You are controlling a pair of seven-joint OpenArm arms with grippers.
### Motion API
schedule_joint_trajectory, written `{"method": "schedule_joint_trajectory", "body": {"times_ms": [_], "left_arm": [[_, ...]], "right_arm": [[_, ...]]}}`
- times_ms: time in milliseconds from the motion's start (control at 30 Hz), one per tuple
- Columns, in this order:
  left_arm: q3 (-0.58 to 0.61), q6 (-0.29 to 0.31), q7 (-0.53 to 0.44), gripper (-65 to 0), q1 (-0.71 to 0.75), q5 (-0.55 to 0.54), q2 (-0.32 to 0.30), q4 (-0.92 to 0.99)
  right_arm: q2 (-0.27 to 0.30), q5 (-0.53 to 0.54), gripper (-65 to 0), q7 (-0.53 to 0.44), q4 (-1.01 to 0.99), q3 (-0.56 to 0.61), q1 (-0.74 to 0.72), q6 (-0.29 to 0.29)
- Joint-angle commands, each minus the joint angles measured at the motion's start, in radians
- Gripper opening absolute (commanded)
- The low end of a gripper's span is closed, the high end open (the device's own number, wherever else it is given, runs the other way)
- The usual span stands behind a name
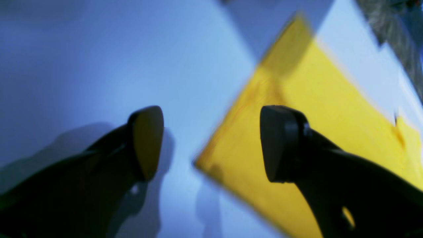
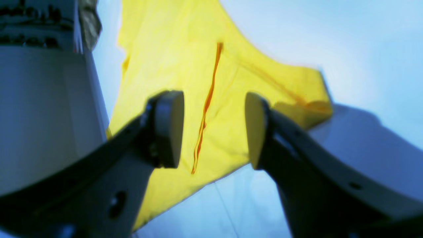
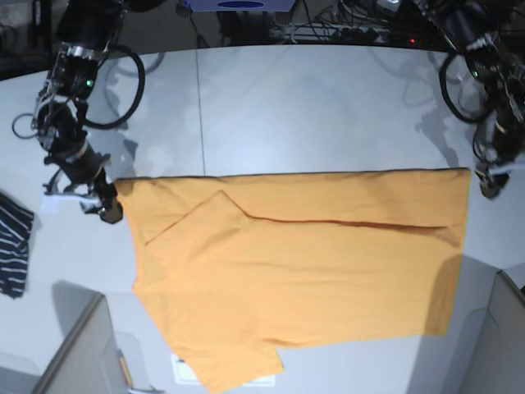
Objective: Fold the T-shirt properly
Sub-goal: 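Hold the shoulder edge taut and lower the shirt flat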
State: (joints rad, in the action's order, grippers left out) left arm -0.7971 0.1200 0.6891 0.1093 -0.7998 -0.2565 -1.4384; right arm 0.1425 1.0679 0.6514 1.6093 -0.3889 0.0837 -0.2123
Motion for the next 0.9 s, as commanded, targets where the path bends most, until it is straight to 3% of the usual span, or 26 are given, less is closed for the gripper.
{"method": "schedule_joint_trajectory", "body": {"times_ms": [0,100,300,633,867], "left_arm": [[-0.003,0.016,-0.027,-20.7,0.003,-0.036,-0.023,-0.034],[-0.003,0.017,-0.027,-20.7,0.051,-0.057,-0.022,-0.029],[-0.009,0.017,-0.024,-20.7,0.068,-0.059,0.010,-0.031],[0.020,0.017,-0.024,-20.7,0.062,-0.059,0.015,-0.026],[0.068,0.017,-0.026,-20.9,-0.013,-0.059,0.015,0.106]], "right_arm": [[0.012,0.010,-33.5,-0.017,0.035,-0.005,0.006,-0.016],[-0.030,0.011,-28.4,-0.017,0.064,-0.012,0.063,-0.060],[-0.083,0.010,-23.1,-0.017,0.024,-0.008,0.106,-0.065],[-0.080,0.010,-22.7,-0.018,-0.166,-0.012,0.034,-0.063],[-0.080,0.010,-23.0,-0.092,-0.180,-0.003,0.015,-0.063]]}}
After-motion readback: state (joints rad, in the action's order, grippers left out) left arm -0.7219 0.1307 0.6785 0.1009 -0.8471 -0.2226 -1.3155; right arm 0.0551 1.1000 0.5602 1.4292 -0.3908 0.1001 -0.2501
